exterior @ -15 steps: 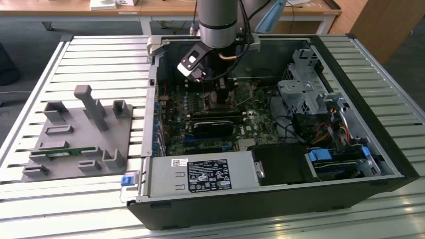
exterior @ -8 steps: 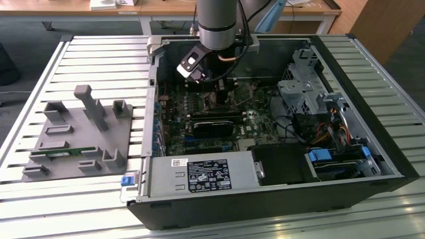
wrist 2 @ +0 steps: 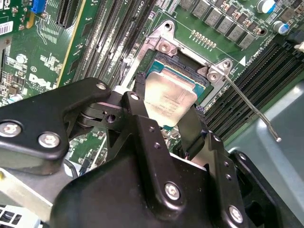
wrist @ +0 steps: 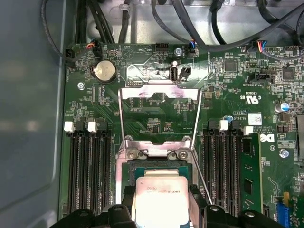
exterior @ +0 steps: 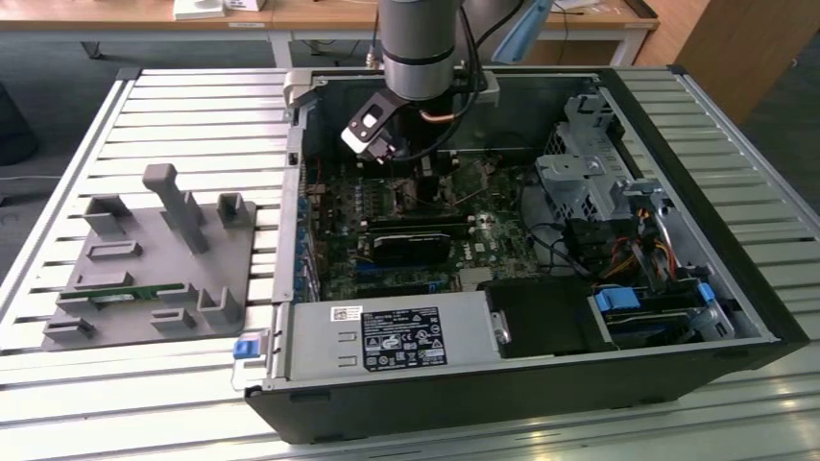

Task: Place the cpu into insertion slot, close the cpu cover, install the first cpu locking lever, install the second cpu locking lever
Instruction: 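Place the cpu into insertion slot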

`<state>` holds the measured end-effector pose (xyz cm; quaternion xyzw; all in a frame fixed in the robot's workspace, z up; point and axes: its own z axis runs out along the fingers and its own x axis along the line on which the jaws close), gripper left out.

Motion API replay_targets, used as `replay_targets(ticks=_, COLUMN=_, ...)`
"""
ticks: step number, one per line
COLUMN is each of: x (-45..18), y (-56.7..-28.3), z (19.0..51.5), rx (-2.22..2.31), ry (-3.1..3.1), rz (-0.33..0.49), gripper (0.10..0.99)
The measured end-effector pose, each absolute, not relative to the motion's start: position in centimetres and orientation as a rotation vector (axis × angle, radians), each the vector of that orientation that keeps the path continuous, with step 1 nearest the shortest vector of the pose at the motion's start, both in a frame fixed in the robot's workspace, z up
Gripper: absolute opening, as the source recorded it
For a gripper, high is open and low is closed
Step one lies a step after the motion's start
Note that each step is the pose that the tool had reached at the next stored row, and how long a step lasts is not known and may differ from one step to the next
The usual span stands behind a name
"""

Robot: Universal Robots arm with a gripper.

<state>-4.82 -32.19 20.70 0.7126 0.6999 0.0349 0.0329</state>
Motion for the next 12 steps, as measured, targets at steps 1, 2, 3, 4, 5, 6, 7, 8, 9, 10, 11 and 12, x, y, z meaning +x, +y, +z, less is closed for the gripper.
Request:
replay_targets(ticks=1, x=-4.83, y=-32.19, z=20.66, rx=2.196, ry=2.151, rz=0.107, gripper=0.529)
replay_targets(ticks=2, x=-4.83, y=-32.19, z=20.61, rx=2.198, ry=2.149, rz=0.107, gripper=0.529)
replay_targets(ticks=3, x=-4.83, y=-32.19, z=20.57, rx=2.199, ry=2.147, rz=0.107, gripper=0.529)
replay_targets(ticks=4, x=-4.83, y=-32.19, z=20.53, rx=2.201, ry=2.146, rz=0.107, gripper=0.529)
replay_targets(ticks=5, x=-4.83, y=-32.19, z=20.48, rx=2.201, ry=2.145, rz=0.107, gripper=0.529)
replay_targets(ticks=6, x=-4.83, y=-32.19, z=20.42, rx=2.201, ry=2.145, rz=0.107, gripper=0.529)
replay_targets(ticks=7, x=-4.83, y=-32.19, z=20.35, rx=2.201, ry=2.145, rz=0.107, gripper=0.529)
replay_targets(ticks=8, x=-4.83, y=-32.19, z=20.29, rx=2.201, ry=2.145, rz=0.107, gripper=0.529)
replay_targets(ticks=9, x=-4.83, y=-32.18, z=20.20, rx=2.202, ry=2.146, rz=0.107, gripper=0.529)
replay_targets(ticks=10, x=-4.83, y=-32.18, z=20.13, rx=2.202, ry=2.146, rz=0.107, gripper=0.529)
replay_targets(ticks=11, x=-4.83, y=-32.18, z=20.07, rx=2.202, ry=2.146, rz=0.107, gripper=0.529)
replay_targets(ticks=12, x=-4.82, y=-32.16, z=20.04, rx=2.202, ry=2.146, rz=0.106, gripper=0.529)
